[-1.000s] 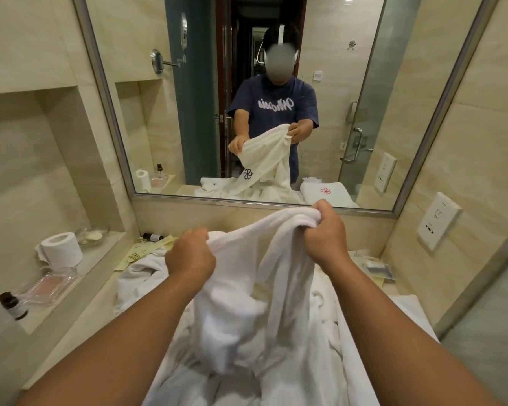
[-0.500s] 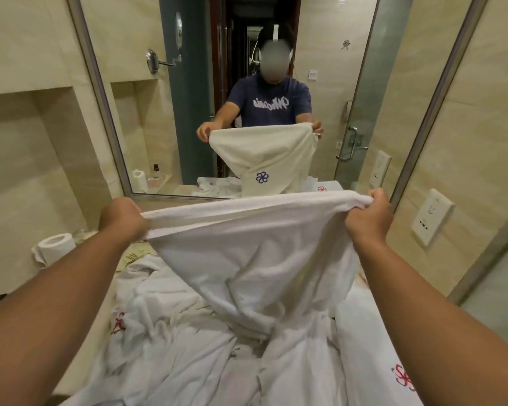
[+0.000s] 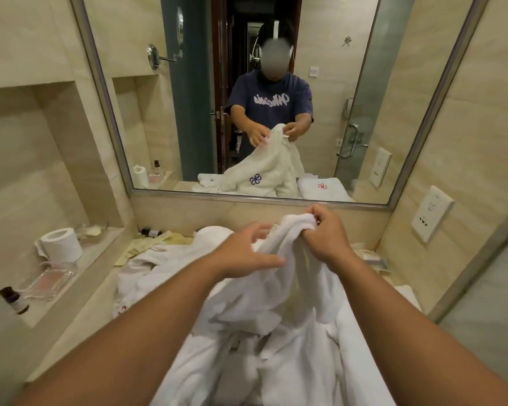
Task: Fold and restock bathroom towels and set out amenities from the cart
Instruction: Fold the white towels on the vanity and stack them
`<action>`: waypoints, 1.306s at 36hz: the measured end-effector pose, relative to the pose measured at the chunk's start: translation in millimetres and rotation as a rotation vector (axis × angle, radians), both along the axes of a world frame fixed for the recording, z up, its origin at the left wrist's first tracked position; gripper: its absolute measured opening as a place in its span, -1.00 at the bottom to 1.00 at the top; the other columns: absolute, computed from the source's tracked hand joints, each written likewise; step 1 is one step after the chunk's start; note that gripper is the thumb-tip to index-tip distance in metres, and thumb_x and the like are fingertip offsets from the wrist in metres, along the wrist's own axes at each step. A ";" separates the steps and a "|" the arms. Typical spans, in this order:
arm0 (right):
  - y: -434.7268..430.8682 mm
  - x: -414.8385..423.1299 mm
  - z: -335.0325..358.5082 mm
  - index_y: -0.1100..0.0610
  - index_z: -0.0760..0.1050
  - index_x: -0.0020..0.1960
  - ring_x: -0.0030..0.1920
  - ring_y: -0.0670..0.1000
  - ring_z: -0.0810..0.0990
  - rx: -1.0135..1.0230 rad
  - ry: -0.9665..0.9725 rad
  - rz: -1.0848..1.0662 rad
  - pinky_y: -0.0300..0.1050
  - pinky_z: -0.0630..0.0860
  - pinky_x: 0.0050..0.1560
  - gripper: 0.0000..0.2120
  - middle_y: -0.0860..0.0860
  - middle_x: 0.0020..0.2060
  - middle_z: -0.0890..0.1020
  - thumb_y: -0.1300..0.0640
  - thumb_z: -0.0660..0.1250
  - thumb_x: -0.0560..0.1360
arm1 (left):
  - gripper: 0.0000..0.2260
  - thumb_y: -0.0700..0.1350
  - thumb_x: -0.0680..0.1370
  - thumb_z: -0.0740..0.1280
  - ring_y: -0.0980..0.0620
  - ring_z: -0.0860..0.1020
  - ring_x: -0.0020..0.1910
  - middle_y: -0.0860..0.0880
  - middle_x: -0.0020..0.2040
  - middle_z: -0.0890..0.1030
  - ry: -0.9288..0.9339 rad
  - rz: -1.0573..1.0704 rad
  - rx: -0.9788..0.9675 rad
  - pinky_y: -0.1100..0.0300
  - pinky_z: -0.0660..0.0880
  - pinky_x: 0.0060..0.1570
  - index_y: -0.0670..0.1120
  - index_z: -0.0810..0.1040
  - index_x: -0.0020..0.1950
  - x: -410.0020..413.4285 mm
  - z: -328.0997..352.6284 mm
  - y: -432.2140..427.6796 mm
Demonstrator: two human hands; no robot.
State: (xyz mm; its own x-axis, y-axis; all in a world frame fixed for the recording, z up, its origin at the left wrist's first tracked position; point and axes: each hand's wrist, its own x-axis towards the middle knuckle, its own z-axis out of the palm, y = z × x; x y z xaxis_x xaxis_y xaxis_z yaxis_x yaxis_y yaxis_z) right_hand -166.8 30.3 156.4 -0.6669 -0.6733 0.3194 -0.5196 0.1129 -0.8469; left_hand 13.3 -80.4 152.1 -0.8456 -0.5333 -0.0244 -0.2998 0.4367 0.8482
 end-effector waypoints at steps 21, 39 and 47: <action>65.0 -20.0 -58.0 0.11 0.69 -0.14 -0.22 0.07 0.60 0.041 -0.332 -0.065 -0.05 0.49 -0.19 -0.90 0.16 -0.18 0.70 0.17 0.60 0.41 | -0.79 -0.29 0.47 0.26 -0.08 0.57 -0.23 -0.08 -0.21 0.64 0.435 0.448 0.495 0.10 0.48 -0.20 -0.02 0.61 -0.08 -9.7 5.8 18.0; 66.9 -20.2 -76.4 0.31 0.49 0.36 0.23 0.14 0.67 -0.510 -1.383 0.080 0.13 0.61 0.20 -0.65 0.23 0.23 0.66 0.11 0.25 0.68 | -0.56 -0.23 0.31 0.30 -0.26 0.65 -0.13 -0.27 -0.03 0.62 0.516 0.571 0.984 -0.03 0.61 -0.11 -0.30 0.57 0.17 21.2 15.2 12.0; 40.7 -0.9 -55.0 0.18 0.54 0.13 0.07 0.10 0.62 -0.279 -1.030 -0.008 0.08 0.57 0.22 -0.84 0.21 0.11 0.64 0.16 0.20 0.71 | -0.71 -0.02 0.40 0.36 -0.19 0.63 -0.16 -0.23 -0.12 0.62 0.407 0.298 0.990 0.03 0.50 -0.07 -0.20 0.65 -0.03 24.8 10.5 21.3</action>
